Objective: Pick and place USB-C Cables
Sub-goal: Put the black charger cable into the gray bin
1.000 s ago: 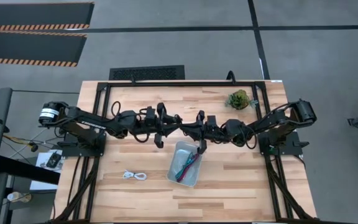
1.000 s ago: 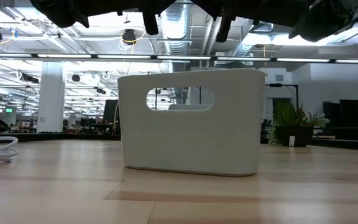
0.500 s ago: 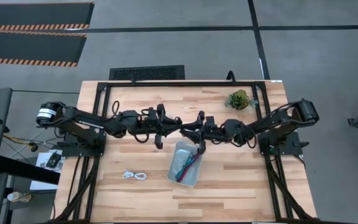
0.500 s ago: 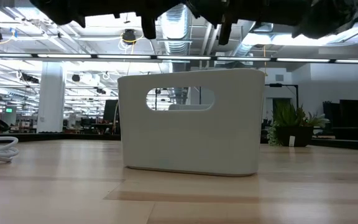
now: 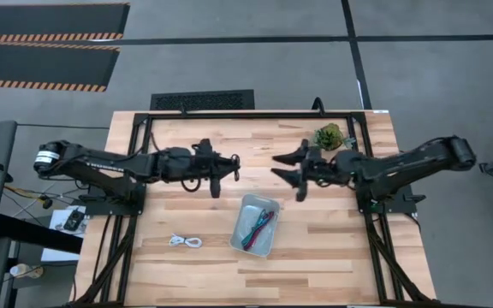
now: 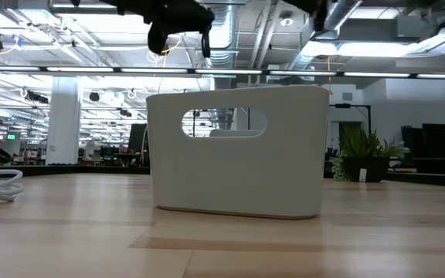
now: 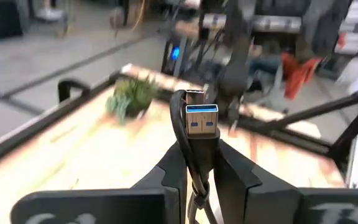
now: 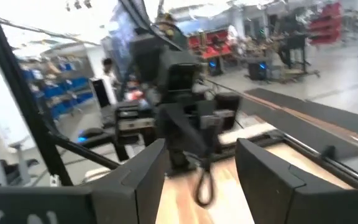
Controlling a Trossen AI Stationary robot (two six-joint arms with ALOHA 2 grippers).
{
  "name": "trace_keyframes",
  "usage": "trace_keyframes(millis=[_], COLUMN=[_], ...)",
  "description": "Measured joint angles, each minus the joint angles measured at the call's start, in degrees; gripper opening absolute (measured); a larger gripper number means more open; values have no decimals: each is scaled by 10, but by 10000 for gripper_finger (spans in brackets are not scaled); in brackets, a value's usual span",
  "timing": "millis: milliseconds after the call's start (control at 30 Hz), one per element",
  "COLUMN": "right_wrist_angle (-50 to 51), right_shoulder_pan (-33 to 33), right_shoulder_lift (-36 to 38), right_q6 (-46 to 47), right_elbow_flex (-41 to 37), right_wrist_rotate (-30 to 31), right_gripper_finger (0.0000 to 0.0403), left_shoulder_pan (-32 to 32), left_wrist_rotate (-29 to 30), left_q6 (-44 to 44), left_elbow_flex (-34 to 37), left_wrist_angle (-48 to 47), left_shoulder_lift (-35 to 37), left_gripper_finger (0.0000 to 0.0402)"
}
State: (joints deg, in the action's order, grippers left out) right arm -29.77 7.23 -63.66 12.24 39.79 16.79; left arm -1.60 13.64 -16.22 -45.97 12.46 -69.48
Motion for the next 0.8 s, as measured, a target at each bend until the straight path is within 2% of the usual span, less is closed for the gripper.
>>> trace_keyframes(millis=[200,367,600,800], right_wrist_angle=[141,224,269,272], right_shoulder_pan=[7,7,7,10], right_shoulder_lift=[93,124,112,88], right_q6=[37,81,118,124], right_elbow_flex=[0,-1,0,-1], right_wrist_rotate=[14,14,14,13], right_gripper_finger=[194,186,179,178], left_shoulder_pan=[-57,-113,-156,-166], left_wrist_rotate=[40,85,94,96], left_q6=[-41,-112,-196,-265], left_elbow_flex=[-111,-192,-264,-297], left_wrist_angle=[-163,-279,-318,-367], left_shoulder_lift=[-63,-151,-291,-375], left_gripper_finger=[38,38,38,39])
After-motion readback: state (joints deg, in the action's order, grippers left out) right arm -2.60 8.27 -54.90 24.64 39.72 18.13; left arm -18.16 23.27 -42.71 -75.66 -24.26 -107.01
